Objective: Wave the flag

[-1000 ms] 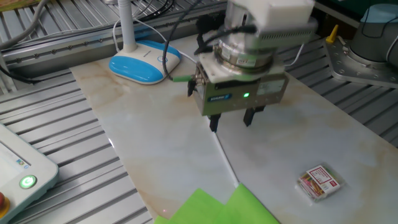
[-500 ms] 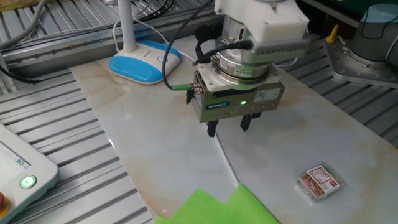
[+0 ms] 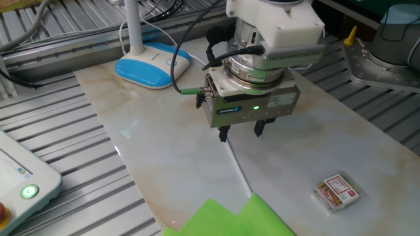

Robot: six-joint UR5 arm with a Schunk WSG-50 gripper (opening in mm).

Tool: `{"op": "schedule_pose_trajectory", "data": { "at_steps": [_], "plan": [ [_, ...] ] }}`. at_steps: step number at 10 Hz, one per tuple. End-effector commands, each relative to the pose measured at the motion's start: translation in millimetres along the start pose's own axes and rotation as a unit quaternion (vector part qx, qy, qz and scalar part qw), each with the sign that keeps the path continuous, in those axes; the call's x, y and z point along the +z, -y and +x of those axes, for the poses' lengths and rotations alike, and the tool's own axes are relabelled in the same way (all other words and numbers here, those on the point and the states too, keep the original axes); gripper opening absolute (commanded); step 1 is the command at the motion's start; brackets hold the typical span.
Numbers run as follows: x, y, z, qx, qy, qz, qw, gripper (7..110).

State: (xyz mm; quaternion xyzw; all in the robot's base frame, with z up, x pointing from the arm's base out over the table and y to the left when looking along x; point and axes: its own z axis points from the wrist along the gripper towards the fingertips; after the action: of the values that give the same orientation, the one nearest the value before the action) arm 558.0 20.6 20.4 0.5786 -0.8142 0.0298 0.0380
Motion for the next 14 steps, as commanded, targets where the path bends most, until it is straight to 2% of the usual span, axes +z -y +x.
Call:
{"op": "schedule_pose_trajectory", "data": {
  "at_steps": [1, 3, 6, 9, 11, 14],
  "plan": [
    [-0.6, 1, -1.5, 0.014, 0.005, 0.0, 0.9999, 66],
    [-0.4, -2, -3.9, 0.015, 0.009, -0.006, 0.9998, 66],
    [8.4, -12, -10.3, 0.014, 0.014, -0.04, 0.999, 66],
    [11.1, -16, -16.9, 0.014, 0.025, -0.054, 0.9981, 66],
    [12.4, -16, -12.7, 0.008, 0.021, -0.054, 0.9983, 66],
    [17.8, -3, -8.0, 0.005, 0.019, -0.034, 0.9992, 66]
  ]
}}
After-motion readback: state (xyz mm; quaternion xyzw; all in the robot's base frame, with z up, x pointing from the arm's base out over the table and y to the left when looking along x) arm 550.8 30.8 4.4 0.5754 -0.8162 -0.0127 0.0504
